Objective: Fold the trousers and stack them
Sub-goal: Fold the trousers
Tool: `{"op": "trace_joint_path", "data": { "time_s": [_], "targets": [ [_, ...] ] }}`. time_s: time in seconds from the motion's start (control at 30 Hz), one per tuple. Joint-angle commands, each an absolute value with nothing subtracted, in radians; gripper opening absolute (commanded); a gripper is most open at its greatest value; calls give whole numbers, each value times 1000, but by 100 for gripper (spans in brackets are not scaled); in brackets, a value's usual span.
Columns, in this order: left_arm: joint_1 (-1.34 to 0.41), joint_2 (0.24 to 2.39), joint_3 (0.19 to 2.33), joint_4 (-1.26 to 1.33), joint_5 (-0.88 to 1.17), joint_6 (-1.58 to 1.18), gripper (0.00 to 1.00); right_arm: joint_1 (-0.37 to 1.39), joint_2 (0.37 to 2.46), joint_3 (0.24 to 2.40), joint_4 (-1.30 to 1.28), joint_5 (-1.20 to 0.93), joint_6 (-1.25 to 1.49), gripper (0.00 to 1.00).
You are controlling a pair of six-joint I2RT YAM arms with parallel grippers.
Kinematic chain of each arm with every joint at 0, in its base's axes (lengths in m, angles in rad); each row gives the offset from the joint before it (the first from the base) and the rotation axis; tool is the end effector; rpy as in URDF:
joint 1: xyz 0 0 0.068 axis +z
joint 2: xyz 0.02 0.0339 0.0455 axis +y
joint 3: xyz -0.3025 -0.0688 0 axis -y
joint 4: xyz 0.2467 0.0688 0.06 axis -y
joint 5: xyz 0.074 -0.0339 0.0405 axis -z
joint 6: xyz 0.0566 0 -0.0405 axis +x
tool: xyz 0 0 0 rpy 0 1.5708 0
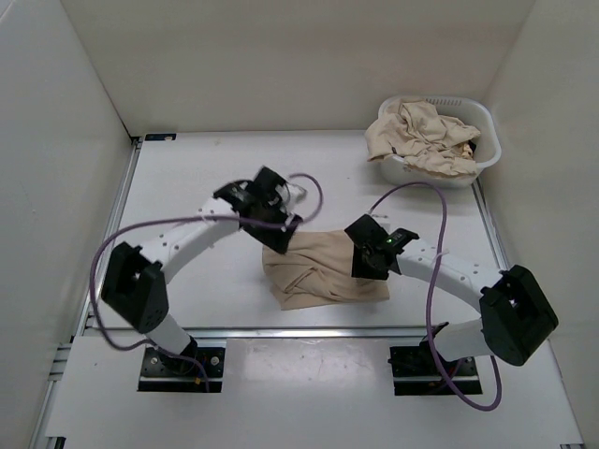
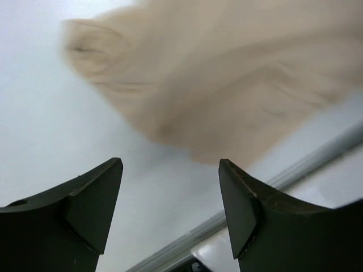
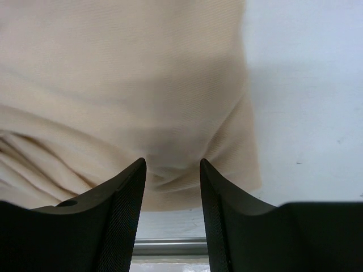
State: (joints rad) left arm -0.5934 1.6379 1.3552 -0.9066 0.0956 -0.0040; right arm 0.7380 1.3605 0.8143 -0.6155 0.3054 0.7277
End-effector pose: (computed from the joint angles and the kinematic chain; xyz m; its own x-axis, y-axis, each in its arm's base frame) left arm 0.2809 -0.1960 0.2831 -0.7718 0.5158 -0.3719 0.5830 0.8075 -0.0901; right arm 0.1962 0.1554 0.2150 -0.8748 0.0619 -0.4805 0.0384 0.9975 0.0586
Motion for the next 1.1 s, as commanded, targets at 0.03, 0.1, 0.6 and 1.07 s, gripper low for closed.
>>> {"op": "trace_joint_path", "data": {
  "time_s": [0.03,0.1,0.6,1.07],
  "targets": [
    [-831,1546,1142,-838,2,0,80,669,1316,845,-678,373,825,48],
    [-865,1578,1114,-815,-9,0,80,612,1316,834,-669,345,836,48],
    [-899,1767,1215,-732,-115,0,51,451,1325,874,-649,276,813,48],
    [-908,1540,1145,-994,17,0,14,394,1401,759,-574,190,834,48]
  ]
}}
